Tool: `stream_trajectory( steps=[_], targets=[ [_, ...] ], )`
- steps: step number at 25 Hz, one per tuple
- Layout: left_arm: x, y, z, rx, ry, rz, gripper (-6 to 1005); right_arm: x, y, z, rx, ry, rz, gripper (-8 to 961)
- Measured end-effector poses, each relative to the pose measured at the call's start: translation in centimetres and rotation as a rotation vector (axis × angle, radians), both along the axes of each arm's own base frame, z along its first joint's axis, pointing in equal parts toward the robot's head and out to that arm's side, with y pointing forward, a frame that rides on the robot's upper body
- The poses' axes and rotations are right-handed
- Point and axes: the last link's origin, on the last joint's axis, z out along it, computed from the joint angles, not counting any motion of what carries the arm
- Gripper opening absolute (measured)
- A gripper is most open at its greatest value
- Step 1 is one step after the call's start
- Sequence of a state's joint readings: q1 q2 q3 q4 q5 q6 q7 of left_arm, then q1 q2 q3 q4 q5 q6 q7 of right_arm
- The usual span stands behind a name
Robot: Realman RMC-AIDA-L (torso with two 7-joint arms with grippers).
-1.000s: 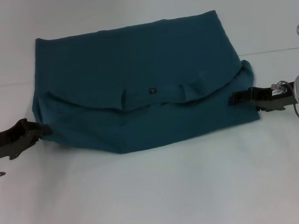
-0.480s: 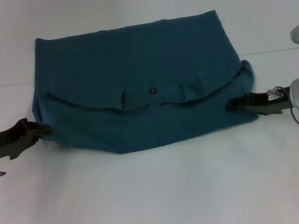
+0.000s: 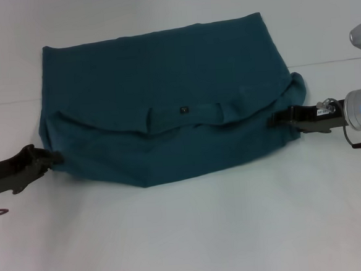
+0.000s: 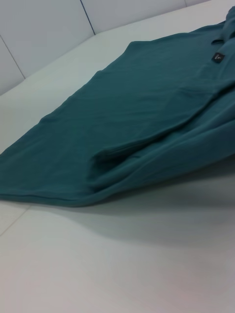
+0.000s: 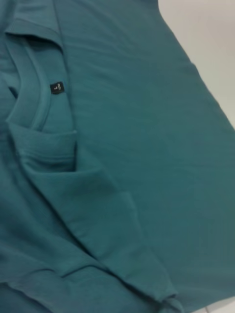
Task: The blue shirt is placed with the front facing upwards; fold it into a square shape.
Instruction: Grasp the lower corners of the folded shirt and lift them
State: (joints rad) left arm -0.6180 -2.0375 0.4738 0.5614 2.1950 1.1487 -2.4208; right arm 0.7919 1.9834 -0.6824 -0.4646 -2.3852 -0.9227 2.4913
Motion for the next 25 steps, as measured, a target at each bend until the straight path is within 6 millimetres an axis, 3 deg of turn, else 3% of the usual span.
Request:
stream_trajectory(
  steps=[7,17,25],
  targets=[
    [0.0,0.0,-0.1,-0.001,-0.001,-0.001,70,0.2,-0.2,0.3,-0.008,0.006,-0.001,552],
    [0.1,-0.1,-0.1,-0.012,0.003,-0.011,70,0.4,-0.7,1.5,-0.022,0.024,0.001,71],
    [0.8,-1.3,-0.1,-0.129,0.038,-0.106,72,0.2,-2.5,2.5,-0.139,0.068,0.024,56]
  ],
)
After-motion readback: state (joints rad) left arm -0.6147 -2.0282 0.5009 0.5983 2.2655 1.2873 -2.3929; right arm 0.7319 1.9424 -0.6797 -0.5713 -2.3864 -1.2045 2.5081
